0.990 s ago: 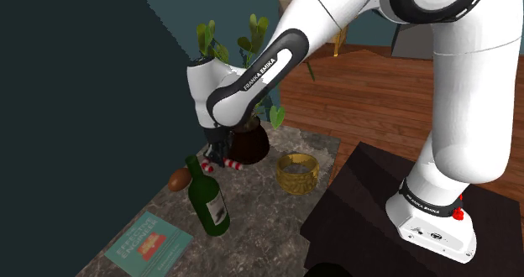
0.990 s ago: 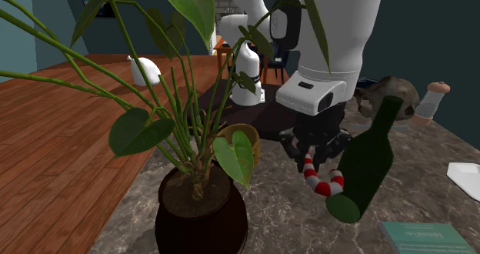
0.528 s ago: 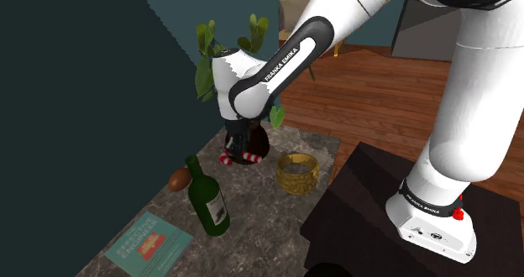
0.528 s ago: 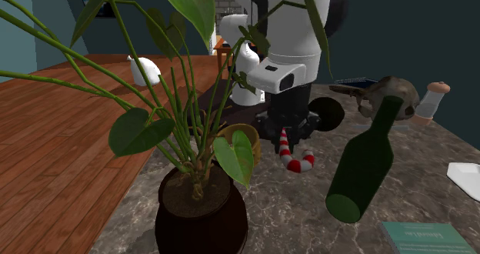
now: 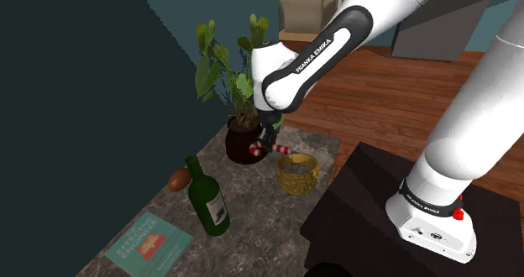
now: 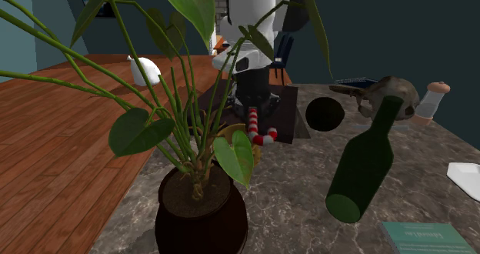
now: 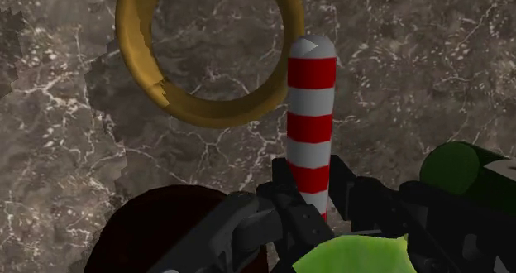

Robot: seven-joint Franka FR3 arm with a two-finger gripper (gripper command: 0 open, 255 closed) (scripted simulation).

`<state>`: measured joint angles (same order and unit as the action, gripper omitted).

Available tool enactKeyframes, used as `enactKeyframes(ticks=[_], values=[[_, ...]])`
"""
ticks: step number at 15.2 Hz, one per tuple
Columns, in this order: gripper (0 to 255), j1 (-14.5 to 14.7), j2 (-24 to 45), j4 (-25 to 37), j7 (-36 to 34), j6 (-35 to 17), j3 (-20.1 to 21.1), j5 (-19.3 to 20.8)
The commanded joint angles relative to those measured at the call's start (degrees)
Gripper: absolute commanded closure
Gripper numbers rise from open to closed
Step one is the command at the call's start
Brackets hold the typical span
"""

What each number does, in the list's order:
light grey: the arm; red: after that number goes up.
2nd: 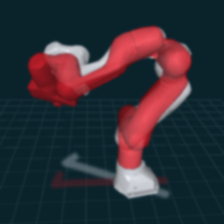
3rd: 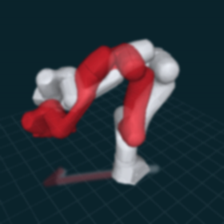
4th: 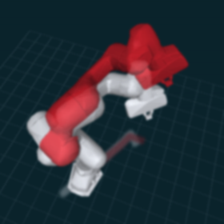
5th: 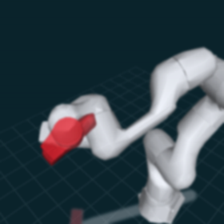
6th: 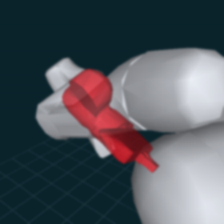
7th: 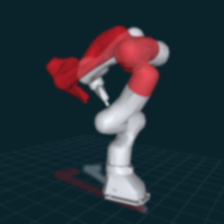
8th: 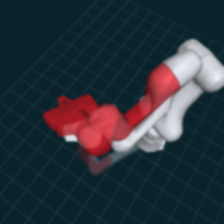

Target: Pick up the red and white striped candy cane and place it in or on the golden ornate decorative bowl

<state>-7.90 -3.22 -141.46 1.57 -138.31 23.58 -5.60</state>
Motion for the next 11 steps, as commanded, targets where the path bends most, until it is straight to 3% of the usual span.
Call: enactKeyframes(ticks=[1,7,11], values=[[255,-0.9,-3.8,-3.8,4.0,-0.1,-1.4,-2.1],[255,-2.7,-13.0,-13.0,13.9,0.4,-6.8,-5.0],[255,-2.9,-10.0,-14.0,13.7,-3.6,-6.4,-4.6]])
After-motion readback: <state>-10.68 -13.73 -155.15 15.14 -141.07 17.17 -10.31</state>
